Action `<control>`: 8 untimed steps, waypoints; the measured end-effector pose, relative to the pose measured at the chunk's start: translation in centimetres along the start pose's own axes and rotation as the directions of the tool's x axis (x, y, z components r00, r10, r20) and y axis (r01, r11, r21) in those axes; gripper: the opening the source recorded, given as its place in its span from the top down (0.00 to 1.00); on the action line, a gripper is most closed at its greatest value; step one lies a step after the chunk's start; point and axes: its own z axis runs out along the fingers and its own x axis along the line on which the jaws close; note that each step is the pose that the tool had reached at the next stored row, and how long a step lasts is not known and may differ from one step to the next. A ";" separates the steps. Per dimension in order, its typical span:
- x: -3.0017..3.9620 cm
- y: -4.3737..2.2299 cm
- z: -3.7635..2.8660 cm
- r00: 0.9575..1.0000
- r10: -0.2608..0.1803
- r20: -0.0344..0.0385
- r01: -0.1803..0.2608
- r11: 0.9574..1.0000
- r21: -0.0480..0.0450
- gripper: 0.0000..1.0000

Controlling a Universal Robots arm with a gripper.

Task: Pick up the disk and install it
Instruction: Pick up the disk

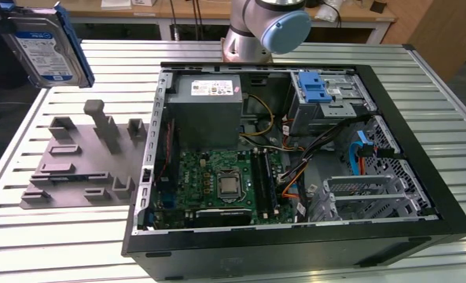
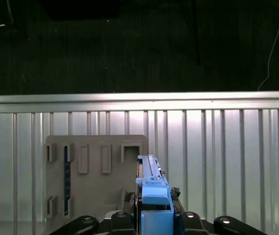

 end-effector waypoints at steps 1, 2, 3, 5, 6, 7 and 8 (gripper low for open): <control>-0.01 0.00 -0.10 1.000 0.000 0.000 0.000 1.000 0.000 0.64; -0.01 0.01 -0.17 1.000 0.000 -0.001 0.000 1.000 0.000 0.64; -0.01 0.01 -0.25 1.000 0.000 -0.001 0.000 1.000 0.000 0.64; -0.01 0.00 -0.43 1.000 0.000 -0.001 0.000 1.000 0.000 0.64; -0.02 0.01 -0.55 1.000 0.000 -0.001 0.000 1.000 0.000 0.64; -0.02 0.01 -0.66 1.000 0.000 -0.002 0.000 1.000 0.000 0.64; -0.03 0.01 -0.79 1.000 0.000 -0.002 0.000 1.000 0.000 0.64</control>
